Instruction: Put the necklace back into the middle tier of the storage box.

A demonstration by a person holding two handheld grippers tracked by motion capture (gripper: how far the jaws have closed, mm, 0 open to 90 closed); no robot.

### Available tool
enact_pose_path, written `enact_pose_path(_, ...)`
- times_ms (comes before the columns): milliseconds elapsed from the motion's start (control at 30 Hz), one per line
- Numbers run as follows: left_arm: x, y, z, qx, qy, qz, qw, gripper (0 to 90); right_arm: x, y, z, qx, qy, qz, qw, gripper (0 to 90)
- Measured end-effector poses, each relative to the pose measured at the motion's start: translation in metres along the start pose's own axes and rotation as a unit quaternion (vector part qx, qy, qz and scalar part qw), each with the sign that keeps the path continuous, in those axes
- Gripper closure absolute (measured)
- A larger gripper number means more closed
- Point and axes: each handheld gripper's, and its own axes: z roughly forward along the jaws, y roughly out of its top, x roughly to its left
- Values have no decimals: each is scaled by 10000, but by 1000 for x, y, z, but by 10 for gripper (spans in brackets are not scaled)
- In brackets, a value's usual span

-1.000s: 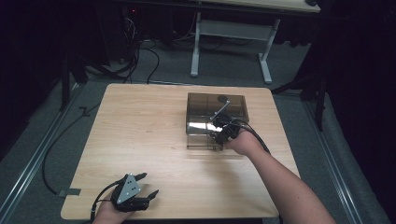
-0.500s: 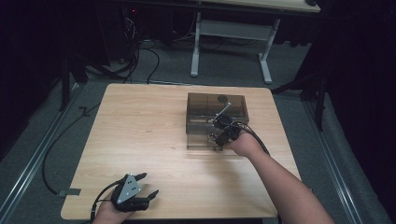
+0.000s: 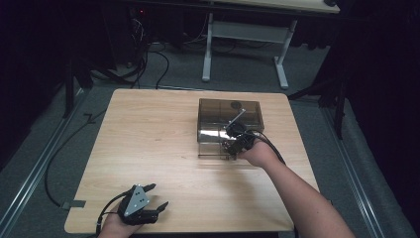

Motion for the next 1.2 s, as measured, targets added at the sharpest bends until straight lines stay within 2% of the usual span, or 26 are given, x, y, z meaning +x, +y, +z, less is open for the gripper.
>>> enact_pose_path(33, 0, 0, 0, -2, 2, 0, 10000, 268, 2, -1, -1, 27, -5, 138, 9999, 793)
enact_pose_path(67, 0, 0, 0, -1, 3, -1, 10000, 268, 1, -1, -1, -12, -14, 36, 10000, 793)
enact_pose_path(133, 0, 0, 0, 3, 6, 1, 10000, 268, 2, -1, -3, 3, -2, 102, 9999, 793)
enact_pose_path(167, 0, 0, 0, 5, 8, 2, 10000, 269, 1, -1, -2, -27, -3, 17, 10000, 792)
enact_pose_path(267, 0, 0, 0, 11, 8, 6, 10000, 268, 0, -1, -1, -35, -51, -1, 10000, 792)
enact_pose_path(300, 0, 0, 0, 10, 10, 6, 10000, 268, 1, -1, -1, 14, -49, 128, 9999, 791)
enact_pose_path(367, 0, 0, 0, 7, 11, 3, 10000, 269, -2, 0, 2, -20, -70, 18, 10000, 790)
enact_pose_path(400, 0, 0, 0, 4, 10, 0, 10000, 269, -1, 0, 3, 9, -93, 111, 9999, 789)
enact_pose_path(467, 0, 0, 0, 2, 7, -2, 10000, 269, -4, 1, 6, -5, -131, 60, 9999, 785)
enact_pose_path(533, 0, 0, 0, 1, 4, -5, 10000, 268, -5, 1, 8, 60, -137, 164, 9998, 773)
enact_pose_path(567, 0, 0, 0, -1, 1, -6, 10000, 268, -6, 1, 9, 53, -146, 91, 9998, 772)
enact_pose_path(667, 0, 0, 0, -1, 3, -2, 10000, 268, -6, 1, 10, 58, -142, 100, 9998, 738)
enact_pose_path(867, 0, 0, 0, 13, 6, 11, 10000, 268, -5, 2, -2, -77, -82, 284, 9995, 677)
enact_pose_path(900, 0, 0, 0, 14, 6, 10, 10000, 268, -7, 2, -4, -119, -89, 217, 9997, 676)
enact_pose_path(1033, 0, 0, 0, 6, 21, 9, 10000, 268, -9, 1, -15, -220, -117, 260, 9994, 676)
enact_pose_path(1133, 0, 0, 0, 18, 22, 17, 10000, 268, -9, 2, -23, -265, -158, 267, 9992, 691)
enact_pose_path(1200, 0, 0, 1, 23, 19, 16, 10000, 269, -8, 2, -25, -278, -137, 283, 9991, 765)
